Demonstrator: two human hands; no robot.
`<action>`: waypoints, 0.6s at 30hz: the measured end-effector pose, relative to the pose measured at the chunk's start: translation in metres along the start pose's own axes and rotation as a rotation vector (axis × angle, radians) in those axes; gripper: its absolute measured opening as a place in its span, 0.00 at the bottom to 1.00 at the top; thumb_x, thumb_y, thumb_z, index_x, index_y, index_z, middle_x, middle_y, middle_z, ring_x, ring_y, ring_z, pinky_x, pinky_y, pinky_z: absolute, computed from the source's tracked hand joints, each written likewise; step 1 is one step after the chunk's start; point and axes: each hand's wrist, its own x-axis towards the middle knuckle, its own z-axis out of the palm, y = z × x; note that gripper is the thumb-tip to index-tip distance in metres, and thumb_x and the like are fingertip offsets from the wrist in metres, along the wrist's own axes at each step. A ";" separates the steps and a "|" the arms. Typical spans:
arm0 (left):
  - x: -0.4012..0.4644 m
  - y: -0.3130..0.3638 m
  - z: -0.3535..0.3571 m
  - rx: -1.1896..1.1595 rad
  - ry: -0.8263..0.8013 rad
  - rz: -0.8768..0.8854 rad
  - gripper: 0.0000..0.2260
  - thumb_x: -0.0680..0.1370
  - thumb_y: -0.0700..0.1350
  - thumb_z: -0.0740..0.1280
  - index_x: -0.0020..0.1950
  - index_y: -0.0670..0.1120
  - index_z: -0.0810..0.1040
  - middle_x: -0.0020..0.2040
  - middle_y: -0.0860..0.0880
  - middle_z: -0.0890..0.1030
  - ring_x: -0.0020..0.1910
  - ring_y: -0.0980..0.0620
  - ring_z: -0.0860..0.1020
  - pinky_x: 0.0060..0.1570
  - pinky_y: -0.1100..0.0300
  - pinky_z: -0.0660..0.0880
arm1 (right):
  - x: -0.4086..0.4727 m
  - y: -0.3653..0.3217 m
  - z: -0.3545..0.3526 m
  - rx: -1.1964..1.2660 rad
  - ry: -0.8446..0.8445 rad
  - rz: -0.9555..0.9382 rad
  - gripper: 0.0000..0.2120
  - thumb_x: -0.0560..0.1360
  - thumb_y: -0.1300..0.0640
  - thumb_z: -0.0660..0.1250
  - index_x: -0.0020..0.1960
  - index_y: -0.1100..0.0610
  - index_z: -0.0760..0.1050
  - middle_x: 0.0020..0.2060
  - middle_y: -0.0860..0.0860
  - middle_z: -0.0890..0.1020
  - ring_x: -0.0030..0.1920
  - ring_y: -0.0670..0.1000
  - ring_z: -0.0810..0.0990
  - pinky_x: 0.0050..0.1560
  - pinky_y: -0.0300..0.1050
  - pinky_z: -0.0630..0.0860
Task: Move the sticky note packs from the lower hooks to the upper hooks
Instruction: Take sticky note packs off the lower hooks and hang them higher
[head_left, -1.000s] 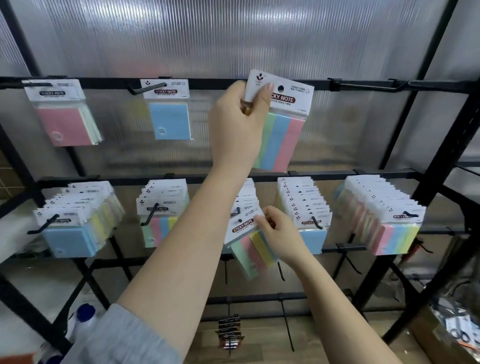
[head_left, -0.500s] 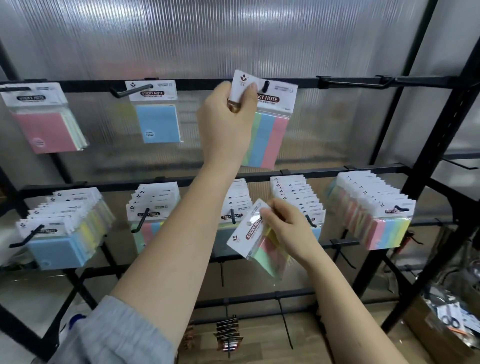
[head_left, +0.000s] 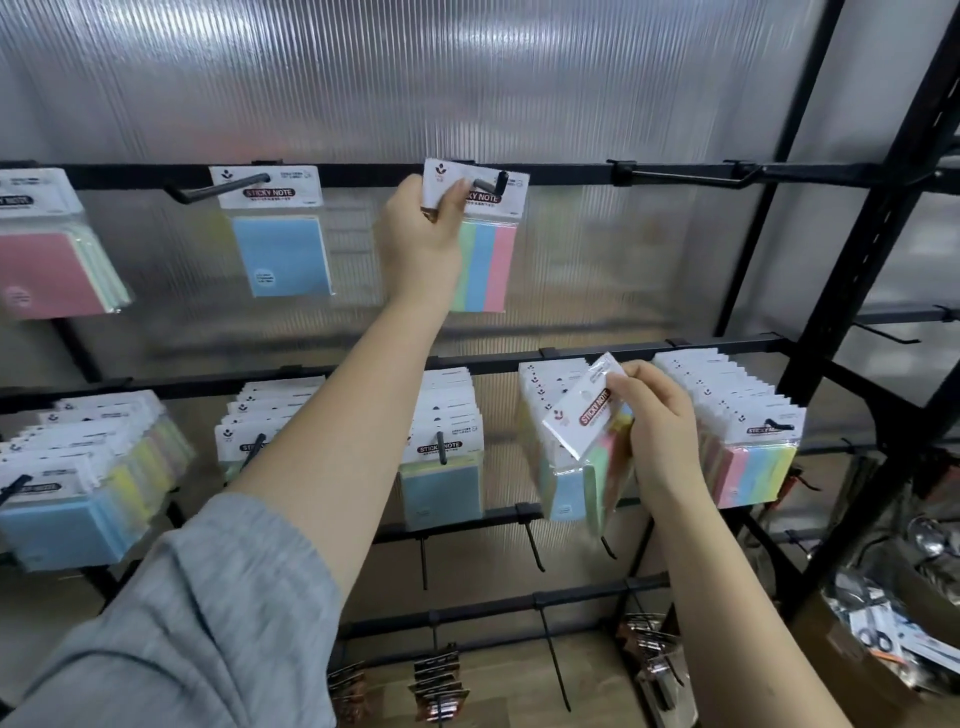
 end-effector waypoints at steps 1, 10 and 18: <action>0.004 -0.002 0.003 0.018 0.009 -0.020 0.17 0.77 0.52 0.67 0.33 0.52 0.64 0.30 0.57 0.68 0.28 0.61 0.64 0.26 0.70 0.62 | 0.002 0.000 -0.001 0.010 0.014 0.007 0.16 0.77 0.66 0.60 0.31 0.57 0.67 0.25 0.46 0.73 0.26 0.42 0.71 0.26 0.30 0.65; 0.029 -0.013 0.025 0.090 0.073 -0.119 0.11 0.78 0.47 0.65 0.39 0.44 0.68 0.33 0.56 0.69 0.30 0.60 0.67 0.25 0.70 0.62 | 0.017 -0.004 -0.004 0.028 0.063 0.015 0.16 0.77 0.64 0.60 0.31 0.55 0.69 0.27 0.47 0.73 0.28 0.45 0.70 0.27 0.33 0.66; 0.040 -0.018 0.031 0.130 0.064 -0.218 0.10 0.79 0.49 0.63 0.42 0.45 0.69 0.42 0.52 0.75 0.39 0.53 0.73 0.30 0.62 0.63 | 0.019 -0.007 -0.003 0.022 0.071 0.027 0.14 0.77 0.65 0.60 0.33 0.58 0.69 0.24 0.43 0.74 0.26 0.41 0.71 0.27 0.30 0.67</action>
